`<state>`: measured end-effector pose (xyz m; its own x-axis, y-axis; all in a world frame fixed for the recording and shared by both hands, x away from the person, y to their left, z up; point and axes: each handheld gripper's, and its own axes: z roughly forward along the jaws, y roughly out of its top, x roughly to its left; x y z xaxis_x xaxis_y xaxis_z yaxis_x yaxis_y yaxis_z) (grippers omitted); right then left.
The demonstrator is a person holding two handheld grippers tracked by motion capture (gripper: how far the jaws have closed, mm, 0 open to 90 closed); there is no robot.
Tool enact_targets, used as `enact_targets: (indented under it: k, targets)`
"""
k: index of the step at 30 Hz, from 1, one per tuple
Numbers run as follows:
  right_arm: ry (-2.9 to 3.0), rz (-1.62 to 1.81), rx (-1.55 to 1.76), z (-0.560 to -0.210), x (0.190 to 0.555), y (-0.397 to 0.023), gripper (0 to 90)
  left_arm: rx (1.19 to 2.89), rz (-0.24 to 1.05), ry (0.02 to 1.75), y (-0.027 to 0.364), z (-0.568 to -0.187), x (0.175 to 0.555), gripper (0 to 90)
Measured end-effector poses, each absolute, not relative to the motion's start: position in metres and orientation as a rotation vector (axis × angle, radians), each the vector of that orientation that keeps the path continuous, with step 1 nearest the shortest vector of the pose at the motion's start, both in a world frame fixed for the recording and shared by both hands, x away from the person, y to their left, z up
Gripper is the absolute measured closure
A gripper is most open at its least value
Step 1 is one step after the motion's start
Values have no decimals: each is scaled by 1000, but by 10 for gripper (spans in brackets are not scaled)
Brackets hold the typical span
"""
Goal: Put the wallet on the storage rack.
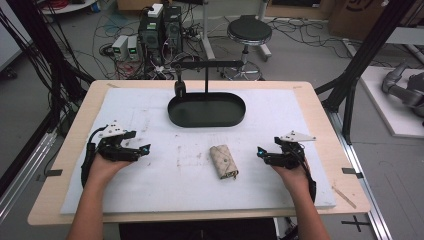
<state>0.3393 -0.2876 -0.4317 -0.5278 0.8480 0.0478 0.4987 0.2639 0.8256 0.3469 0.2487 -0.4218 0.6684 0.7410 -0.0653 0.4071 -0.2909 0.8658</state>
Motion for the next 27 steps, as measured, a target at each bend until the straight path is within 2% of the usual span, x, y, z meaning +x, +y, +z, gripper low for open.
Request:
enact_targets:
  k: [13,27]
  targets:
    - [2160,1182,1224,-424,330,-247,182,1906,452,936,260,-420,344,178]
    - [2284,1182,1168,-431,322,-198,182,1918,449,935,258,-421,344,178]
